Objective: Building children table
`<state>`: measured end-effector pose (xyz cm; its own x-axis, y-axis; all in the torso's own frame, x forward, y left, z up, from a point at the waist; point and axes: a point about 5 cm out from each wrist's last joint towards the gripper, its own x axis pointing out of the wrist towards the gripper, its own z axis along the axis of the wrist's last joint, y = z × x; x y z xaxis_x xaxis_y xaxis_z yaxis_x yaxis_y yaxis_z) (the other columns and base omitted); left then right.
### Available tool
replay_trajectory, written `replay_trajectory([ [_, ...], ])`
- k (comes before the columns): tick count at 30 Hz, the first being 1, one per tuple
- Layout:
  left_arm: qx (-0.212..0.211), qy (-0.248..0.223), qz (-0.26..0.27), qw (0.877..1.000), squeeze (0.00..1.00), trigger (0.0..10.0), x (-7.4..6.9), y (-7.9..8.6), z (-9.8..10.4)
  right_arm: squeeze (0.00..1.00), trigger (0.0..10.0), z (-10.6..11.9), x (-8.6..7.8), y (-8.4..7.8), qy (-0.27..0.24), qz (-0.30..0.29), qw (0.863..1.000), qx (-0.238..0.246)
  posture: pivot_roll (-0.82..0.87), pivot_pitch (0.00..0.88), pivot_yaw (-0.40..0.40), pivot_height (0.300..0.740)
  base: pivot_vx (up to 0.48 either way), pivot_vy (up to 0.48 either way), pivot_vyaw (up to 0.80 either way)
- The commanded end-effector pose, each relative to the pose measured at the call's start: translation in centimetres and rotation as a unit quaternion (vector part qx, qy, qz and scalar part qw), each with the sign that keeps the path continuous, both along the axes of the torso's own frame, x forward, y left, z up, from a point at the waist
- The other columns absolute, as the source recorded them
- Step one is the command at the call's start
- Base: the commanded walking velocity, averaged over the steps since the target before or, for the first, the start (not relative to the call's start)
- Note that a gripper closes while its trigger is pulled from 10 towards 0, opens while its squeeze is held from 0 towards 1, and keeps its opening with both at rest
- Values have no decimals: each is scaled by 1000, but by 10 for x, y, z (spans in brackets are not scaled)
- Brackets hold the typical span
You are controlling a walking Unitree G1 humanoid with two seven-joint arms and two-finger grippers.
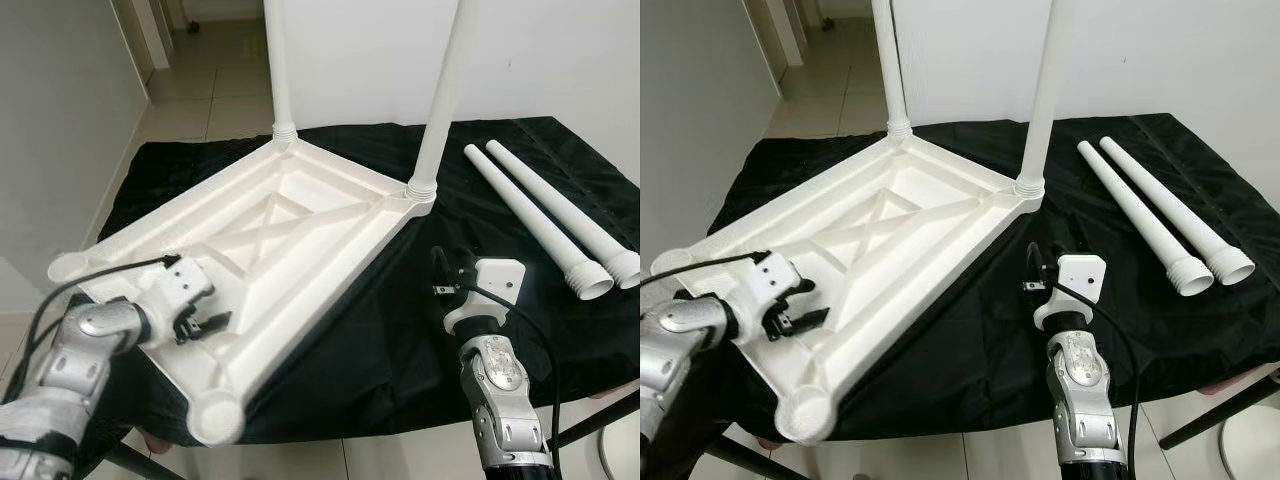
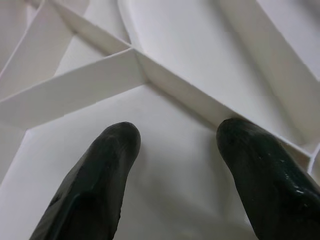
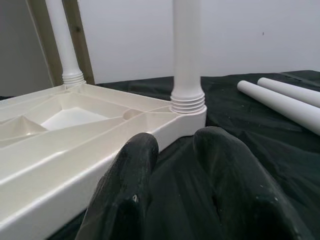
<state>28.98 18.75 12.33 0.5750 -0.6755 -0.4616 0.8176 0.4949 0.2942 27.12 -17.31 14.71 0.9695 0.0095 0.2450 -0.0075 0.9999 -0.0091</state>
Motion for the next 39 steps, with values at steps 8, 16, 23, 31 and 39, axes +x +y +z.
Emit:
replay_trajectory([
  [8,-50,51,-45,996,0,10000,-25,-42,-12,0,10000,-2,-6,4,10,19,1000,-3,-79,1,36,740,0,0,0],
  [16,-96,16,-4,995,0,10000,-17,-65,-3,0,10000,-5,-8,7,18,32,999,-5,-69,11,28,740,0,0,0],
  [23,-133,-21,-2,991,0,10000,-8,-56,18,0,10000,-9,-8,7,26,37,999,-5,-55,16,21,740,0,0,0],
  [31,-157,-5,-72,985,0,10000,-22,-55,27,0,10000,-10,-4,6,25,32,999,-3,-53,0,43,740,0,0,0],
  [39,-188,68,-195,960,0,10000,-51,-60,34,0,10000,-10,-7,3,22,22,1000,-3,-78,0,52,740,0,0,0],
])
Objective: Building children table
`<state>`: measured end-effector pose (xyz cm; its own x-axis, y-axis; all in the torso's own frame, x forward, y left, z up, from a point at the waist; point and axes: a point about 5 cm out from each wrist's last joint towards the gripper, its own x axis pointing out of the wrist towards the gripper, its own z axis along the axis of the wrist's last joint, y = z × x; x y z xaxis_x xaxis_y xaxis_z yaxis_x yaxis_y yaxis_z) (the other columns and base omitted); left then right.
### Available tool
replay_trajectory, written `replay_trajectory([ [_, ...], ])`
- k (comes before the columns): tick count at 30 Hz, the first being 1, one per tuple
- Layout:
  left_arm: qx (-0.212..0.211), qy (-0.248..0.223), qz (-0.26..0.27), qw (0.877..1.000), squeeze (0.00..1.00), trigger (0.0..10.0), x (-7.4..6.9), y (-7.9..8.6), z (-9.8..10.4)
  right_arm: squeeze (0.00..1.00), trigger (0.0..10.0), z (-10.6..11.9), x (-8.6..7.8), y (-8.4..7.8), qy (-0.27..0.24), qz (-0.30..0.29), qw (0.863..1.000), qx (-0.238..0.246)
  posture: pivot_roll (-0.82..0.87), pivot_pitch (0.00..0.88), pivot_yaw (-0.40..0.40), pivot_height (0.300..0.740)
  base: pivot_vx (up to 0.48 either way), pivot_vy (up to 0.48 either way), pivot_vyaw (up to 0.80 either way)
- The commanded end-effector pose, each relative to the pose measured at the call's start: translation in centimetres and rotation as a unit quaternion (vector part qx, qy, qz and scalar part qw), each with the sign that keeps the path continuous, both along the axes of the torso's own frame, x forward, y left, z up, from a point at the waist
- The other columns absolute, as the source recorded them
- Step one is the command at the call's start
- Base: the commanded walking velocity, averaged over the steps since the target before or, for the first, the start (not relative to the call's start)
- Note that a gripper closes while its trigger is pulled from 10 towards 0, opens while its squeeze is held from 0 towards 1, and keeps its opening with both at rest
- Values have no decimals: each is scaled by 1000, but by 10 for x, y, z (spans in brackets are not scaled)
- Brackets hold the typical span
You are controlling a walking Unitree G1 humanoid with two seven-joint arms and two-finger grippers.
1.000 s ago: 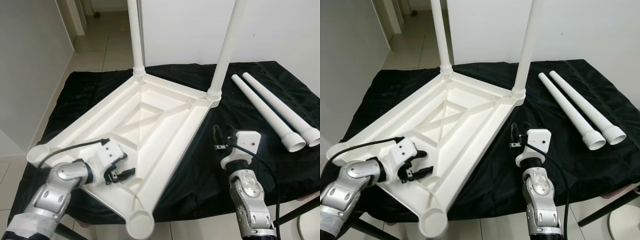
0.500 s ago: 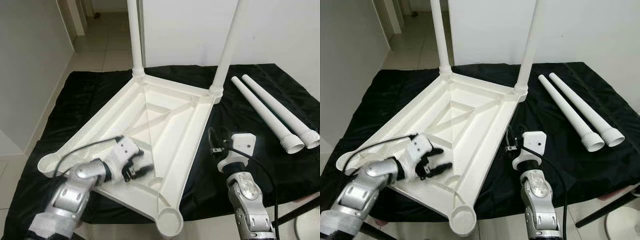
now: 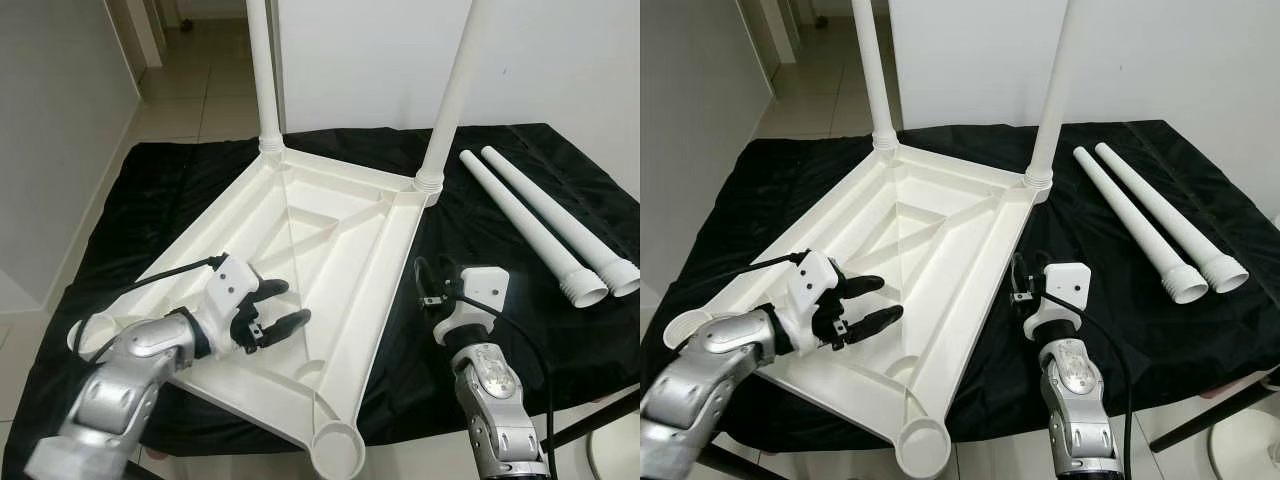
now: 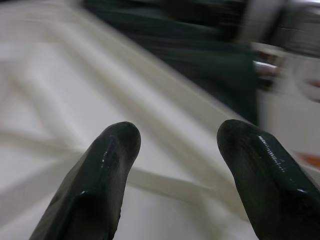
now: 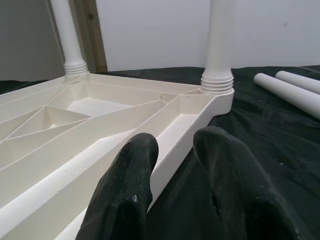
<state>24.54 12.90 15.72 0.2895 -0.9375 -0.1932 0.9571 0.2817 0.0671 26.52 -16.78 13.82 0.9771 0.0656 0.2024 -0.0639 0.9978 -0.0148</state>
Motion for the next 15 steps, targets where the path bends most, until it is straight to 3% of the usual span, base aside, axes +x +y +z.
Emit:
replay_trajectory([
  [1,-6,30,-62,998,106,10000,-8,1,2,0,10000,0,-2,-2,-1,-9,1000,1,-83,0,57,740,0,0,0],
  [2,-6,30,-62,998,106,10000,-8,1,2,0,10000,0,-2,-2,-1,-9,1000,1,-83,0,57,740,0,0,0],
  [3,-8,37,-72,997,600,10000,-9,3,3,0,10000,0,-3,-3,-2,-10,1000,1,-83,0,57,740,0,0,0],
  [4,-8,37,-72,997,600,10000,-9,3,3,0,10000,0,-3,-3,-2,-10,1000,1,-83,0,57,740,0,0,0],
  [5,0,41,-81,996,1000,10000,-10,6,2,0,10000,-1,-3,-3,-1,-12,1000,1,-80,0,59,740,0,0,0],
  [7,0,41,-81,996,1000,10000,-10,6,2,0,10000,-1,-3,-3,-1,-12,1000,1,-80,0,59,740,0,0,0],
  [10,32,24,-73,997,1000,10000,-8,7,-4,0,10000,-1,-2,-6,-4,-17,1000,3,-76,0,65,740,0,0,0],
  [11,43,17,-69,997,0,10000,-7,8,-7,0,10000,1,0,-8,-6,-19,1000,-1,-80,0,53,740,0,0,0],
  [15,53,10,-60,997,0,10000,-5,9,-10,0,10000,2,2,-10,-8,-22,1000,-3,-79,0,50,740,0,0,0],
])
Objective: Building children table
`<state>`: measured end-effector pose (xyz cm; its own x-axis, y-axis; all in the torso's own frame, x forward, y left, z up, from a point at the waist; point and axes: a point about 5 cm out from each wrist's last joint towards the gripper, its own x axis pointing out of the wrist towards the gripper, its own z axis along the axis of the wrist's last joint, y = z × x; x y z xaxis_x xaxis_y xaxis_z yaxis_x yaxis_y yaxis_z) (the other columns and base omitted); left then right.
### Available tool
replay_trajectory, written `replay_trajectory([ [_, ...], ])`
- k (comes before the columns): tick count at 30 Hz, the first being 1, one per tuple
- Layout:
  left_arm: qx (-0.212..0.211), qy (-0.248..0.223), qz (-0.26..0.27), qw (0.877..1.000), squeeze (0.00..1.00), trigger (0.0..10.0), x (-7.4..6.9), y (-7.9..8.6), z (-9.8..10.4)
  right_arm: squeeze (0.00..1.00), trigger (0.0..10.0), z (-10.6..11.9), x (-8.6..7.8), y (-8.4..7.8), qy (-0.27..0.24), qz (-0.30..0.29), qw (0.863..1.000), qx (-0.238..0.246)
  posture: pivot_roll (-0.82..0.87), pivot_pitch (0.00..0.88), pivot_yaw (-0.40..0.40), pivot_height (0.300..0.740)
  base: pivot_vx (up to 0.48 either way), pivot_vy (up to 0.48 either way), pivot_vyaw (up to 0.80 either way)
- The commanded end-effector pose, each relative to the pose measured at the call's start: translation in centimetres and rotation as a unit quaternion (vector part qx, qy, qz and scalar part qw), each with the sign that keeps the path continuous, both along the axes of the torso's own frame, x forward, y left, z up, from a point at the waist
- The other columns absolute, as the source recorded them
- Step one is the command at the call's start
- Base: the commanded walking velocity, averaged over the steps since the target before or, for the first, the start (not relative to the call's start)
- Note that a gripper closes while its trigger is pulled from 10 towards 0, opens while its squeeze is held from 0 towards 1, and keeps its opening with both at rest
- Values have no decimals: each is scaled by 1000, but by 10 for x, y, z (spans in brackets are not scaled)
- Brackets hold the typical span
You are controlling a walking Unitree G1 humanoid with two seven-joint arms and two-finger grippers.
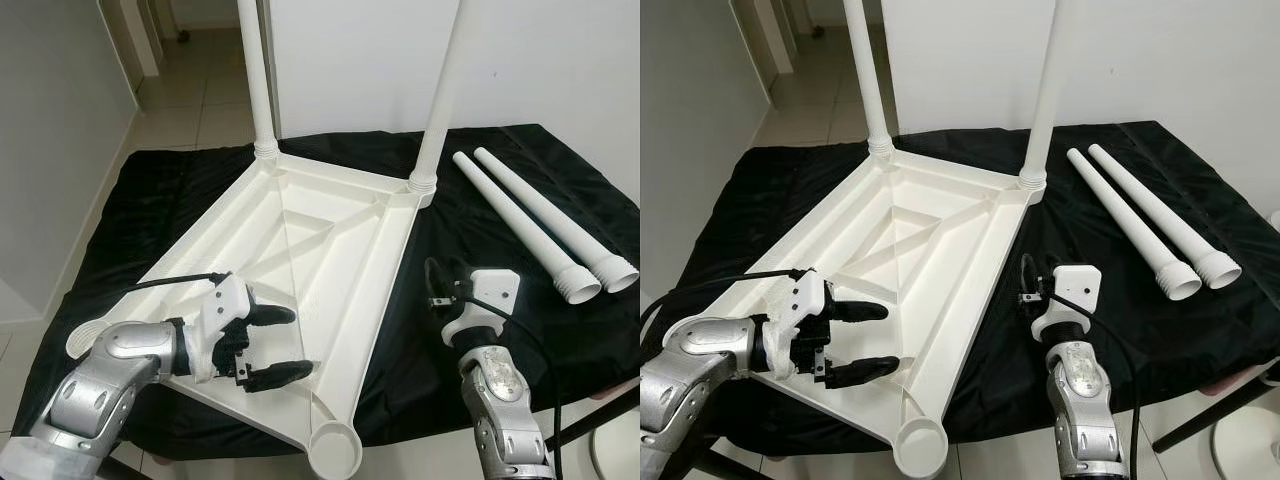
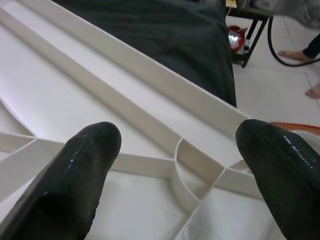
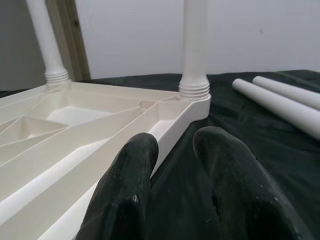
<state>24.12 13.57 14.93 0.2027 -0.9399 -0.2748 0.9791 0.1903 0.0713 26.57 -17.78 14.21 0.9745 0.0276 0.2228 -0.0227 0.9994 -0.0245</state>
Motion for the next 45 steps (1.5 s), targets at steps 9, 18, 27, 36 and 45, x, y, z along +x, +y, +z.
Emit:
replay_trajectory([
  [9,21,-6,-4,1000,0,10000,0,9,0,0,10000,-1,2,-3,3,1,1000,-1,-71,0,29,740,0,0,0],
  [18,39,-18,-7,999,0,10000,-1,15,2,0,10000,0,5,0,1,3,1000,4,-57,0,30,740,0,0,0],
  [27,51,-6,-3,999,0,10000,0,15,-1,0,10000,-1,4,-1,1,-4,1000,6,-53,0,40,740,0,0,0],
  [36,76,5,3,997,0,10000,2,18,-6,0,10000,1,5,-4,-2,-9,1000,5,-56,3,48,740,0,0,0],
  [45,124,-6,28,992,0,10000,9,19,-22,0,10000,3,6,-4,-6,-12,1000,6,-64,2,51,740,0,0,0],
])
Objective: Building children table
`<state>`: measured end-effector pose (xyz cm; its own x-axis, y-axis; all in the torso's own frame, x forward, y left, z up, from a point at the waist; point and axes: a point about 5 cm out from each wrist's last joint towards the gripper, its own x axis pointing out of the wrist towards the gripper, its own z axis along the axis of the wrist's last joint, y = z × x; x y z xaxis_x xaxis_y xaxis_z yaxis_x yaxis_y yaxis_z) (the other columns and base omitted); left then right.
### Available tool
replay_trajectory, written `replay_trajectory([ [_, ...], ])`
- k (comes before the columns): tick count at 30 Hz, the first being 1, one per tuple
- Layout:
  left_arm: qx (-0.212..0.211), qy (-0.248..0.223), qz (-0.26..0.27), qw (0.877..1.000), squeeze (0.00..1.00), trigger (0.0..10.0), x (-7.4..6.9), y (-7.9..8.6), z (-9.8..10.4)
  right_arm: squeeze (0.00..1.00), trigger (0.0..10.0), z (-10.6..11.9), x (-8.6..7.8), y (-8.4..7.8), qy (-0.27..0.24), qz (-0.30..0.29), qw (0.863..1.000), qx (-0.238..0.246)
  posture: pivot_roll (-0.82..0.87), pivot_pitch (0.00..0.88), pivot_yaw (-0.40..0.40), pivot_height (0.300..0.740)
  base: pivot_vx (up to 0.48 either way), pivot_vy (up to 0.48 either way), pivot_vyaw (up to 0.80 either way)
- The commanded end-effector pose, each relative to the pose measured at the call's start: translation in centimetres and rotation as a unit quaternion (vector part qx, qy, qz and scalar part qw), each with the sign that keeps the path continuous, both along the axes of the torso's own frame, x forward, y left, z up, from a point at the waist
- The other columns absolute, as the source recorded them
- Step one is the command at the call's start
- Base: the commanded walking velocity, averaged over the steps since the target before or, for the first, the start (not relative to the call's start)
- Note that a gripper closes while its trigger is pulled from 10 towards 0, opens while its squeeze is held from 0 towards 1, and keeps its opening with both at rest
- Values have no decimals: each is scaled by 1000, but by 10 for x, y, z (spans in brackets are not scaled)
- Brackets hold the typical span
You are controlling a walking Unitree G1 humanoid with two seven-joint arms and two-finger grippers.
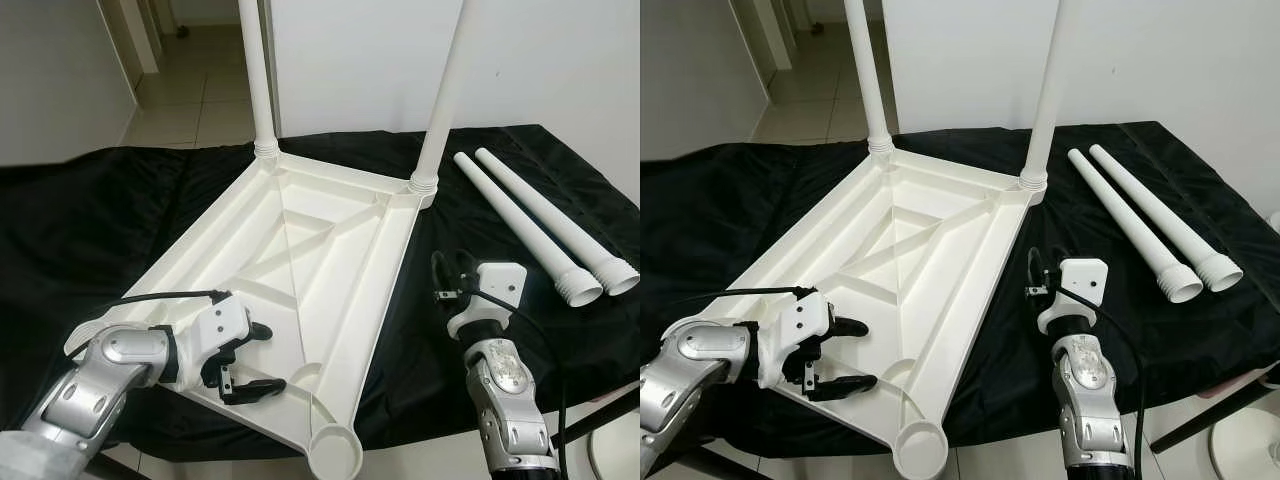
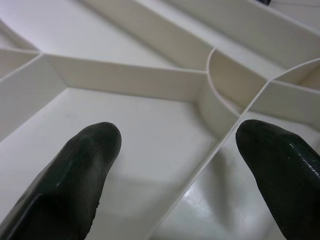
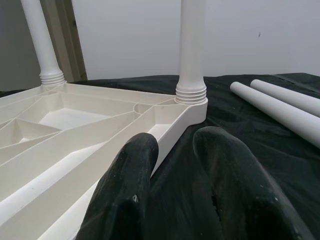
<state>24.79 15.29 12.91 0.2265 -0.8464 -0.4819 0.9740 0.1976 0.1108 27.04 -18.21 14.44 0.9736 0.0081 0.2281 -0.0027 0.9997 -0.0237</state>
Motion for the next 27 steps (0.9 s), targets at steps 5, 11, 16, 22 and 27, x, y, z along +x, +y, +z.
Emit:
replay_trajectory([
  [5,30,-16,22,999,0,10000,6,4,-5,0,10000,1,1,-1,-3,-4,1000,4,-66,5,49,740,0,0,0],
  [11,48,-27,35,998,0,10000,10,5,-9,0,10000,1,2,-1,-3,-4,1000,3,-68,5,47,740,0,0,0],
  [16,33,-27,61,997,0,9098,17,3,-10,0,10000,3,2,-2,-4,-4,1000,2,-71,6,45,740,0,0,0],
  [22,26,-25,64,997,0,2706,19,1,-9,0,10000,2,2,-1,-4,-4,1000,0,-72,8,46,740,0,0,0],
  [27,20,-29,62,997,0,1843,19,-3,-9,0,10000,2,2,-2,-4,-4,1000,-2,-74,7,45,740,0,0,0],
])
